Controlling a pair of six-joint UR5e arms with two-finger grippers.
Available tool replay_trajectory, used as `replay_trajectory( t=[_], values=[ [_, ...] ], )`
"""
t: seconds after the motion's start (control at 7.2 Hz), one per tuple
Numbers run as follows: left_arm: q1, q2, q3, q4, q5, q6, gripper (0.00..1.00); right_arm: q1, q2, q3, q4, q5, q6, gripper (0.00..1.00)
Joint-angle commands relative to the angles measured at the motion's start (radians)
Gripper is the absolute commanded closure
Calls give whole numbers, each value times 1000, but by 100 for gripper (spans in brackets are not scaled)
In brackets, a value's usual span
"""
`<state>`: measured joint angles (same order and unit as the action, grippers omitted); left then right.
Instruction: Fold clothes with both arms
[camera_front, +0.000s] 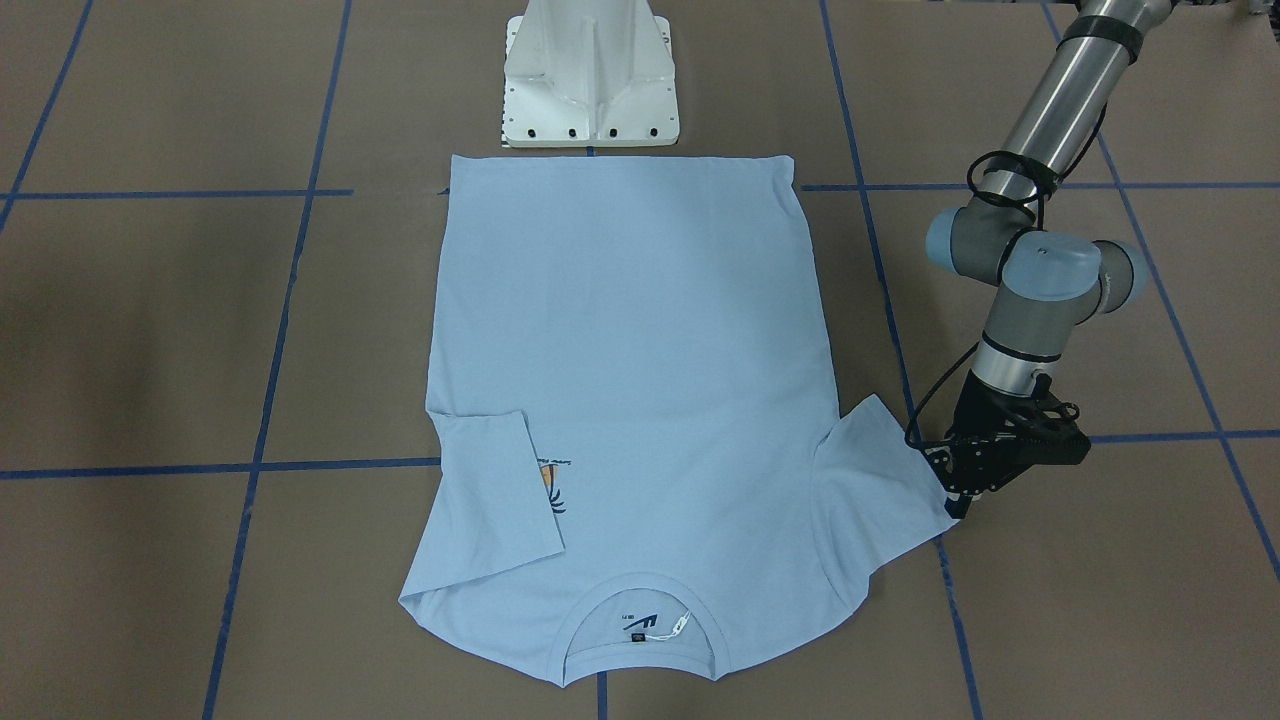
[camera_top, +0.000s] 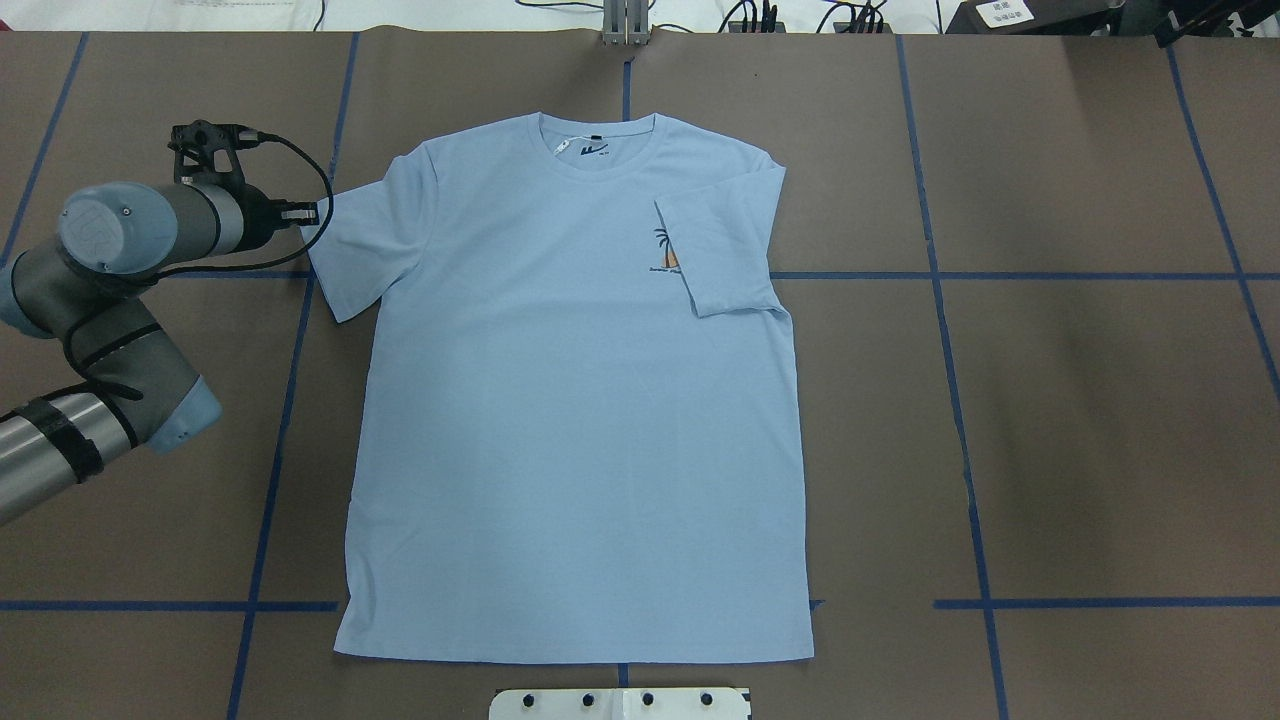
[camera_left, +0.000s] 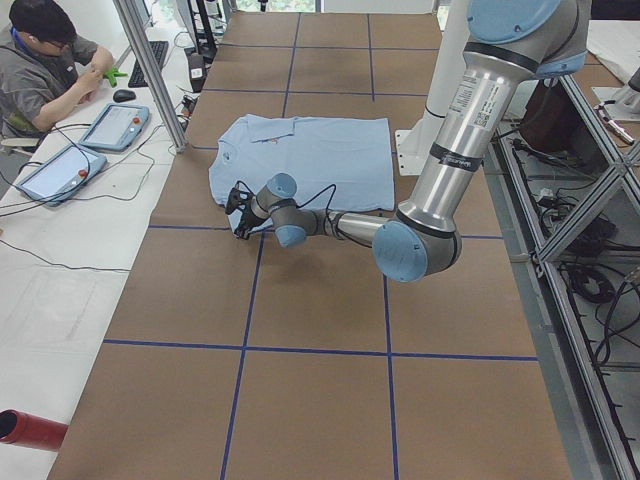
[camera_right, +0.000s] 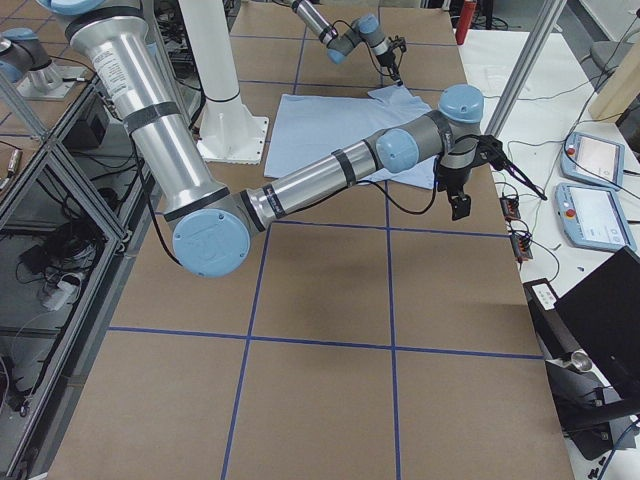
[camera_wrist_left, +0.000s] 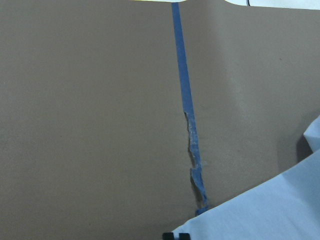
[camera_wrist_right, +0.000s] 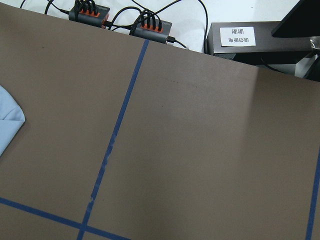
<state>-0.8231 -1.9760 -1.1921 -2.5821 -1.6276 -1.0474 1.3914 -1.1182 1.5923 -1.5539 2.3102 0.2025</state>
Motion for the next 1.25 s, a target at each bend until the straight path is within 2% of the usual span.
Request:
replay_trajectory(
  t=[0.0,0.28,0.42,0.56,0.69,0.97,1.11],
  values=[
    [-1,-1,-6,6,-1,-6,100,0,0,0,0,0,0,0],
    [1,-3,-52,11,-6,-8,100,0,0,0,0,0,0,0],
    [2,-4,-123,89,-8,-9,100,0,-2,2,0,0,0,0],
    [11,-32,-223,250,-12,-46,100,0,-2,2,2,0,1,0],
    [60,-103,-268,416,-11,-153,100,0,-2,2,2,0,2,0],
    [155,-280,-248,650,3,-299,100,-3,-2,0,2,0,2,0],
    [163,-337,-183,672,32,-324,100,-5,-2,0,3,2,3,0]
  ],
)
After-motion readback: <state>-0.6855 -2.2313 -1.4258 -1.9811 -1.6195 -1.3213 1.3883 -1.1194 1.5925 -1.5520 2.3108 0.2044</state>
